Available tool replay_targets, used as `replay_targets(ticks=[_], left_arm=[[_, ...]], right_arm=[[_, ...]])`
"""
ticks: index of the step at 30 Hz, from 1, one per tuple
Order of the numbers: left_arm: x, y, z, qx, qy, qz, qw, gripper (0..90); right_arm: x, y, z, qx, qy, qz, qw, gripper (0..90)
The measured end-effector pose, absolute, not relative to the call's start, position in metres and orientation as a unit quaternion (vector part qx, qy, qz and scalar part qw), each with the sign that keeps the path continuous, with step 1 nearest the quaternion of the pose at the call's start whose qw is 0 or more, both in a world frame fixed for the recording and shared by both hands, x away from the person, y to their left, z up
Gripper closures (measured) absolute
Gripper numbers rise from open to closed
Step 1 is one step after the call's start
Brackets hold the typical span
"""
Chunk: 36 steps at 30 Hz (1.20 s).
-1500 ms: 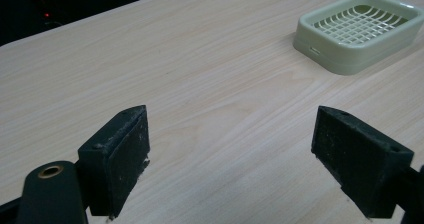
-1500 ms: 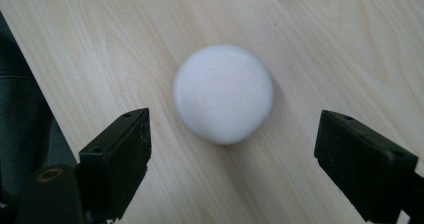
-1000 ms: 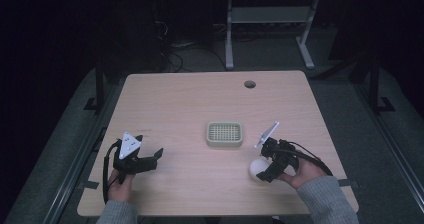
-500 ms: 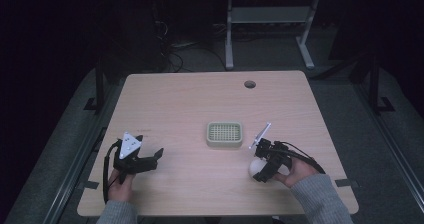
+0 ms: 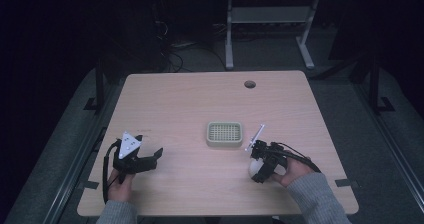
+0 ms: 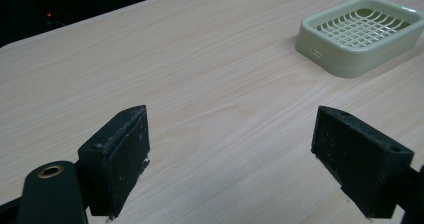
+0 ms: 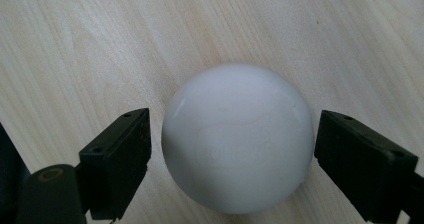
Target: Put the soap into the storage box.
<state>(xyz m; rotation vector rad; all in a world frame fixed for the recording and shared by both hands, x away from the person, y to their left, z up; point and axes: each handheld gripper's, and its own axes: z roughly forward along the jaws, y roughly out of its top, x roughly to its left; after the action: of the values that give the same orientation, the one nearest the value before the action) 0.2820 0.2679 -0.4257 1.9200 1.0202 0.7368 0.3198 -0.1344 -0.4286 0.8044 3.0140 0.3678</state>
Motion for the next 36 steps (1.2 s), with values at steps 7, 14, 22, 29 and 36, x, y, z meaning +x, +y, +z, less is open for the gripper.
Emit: replay_targets(ticks=[7, 14, 22, 29, 36], left_arm=[[0.282, 0.268, -0.426, 0.762, 0.406, 0.293, 0.411, 15.2], [0.282, 0.268, -0.425, 0.762, 0.406, 0.293, 0.411, 15.2], [0.282, 0.268, -0.425, 0.761, 0.407, 0.292, 0.413, 15.2], [0.282, 0.269, -0.425, 0.760, 0.408, 0.291, 0.413, 15.2], [0.282, 0.269, -0.425, 0.759, 0.407, 0.292, 0.416, 15.2]], right_arm=[[0.321, -0.133, -0.431, 0.257, 0.960, 0.108, 0.000, 14.4], [0.321, -0.129, -0.435, 0.256, 0.962, 0.097, 0.003, 14.4], [0.322, -0.127, -0.440, 0.253, 0.964, 0.083, 0.006, 14.6], [0.323, -0.126, -0.442, 0.254, 0.965, 0.072, 0.006, 15.3], [0.323, -0.125, -0.443, 0.249, 0.966, 0.071, 0.002, 20.1]])
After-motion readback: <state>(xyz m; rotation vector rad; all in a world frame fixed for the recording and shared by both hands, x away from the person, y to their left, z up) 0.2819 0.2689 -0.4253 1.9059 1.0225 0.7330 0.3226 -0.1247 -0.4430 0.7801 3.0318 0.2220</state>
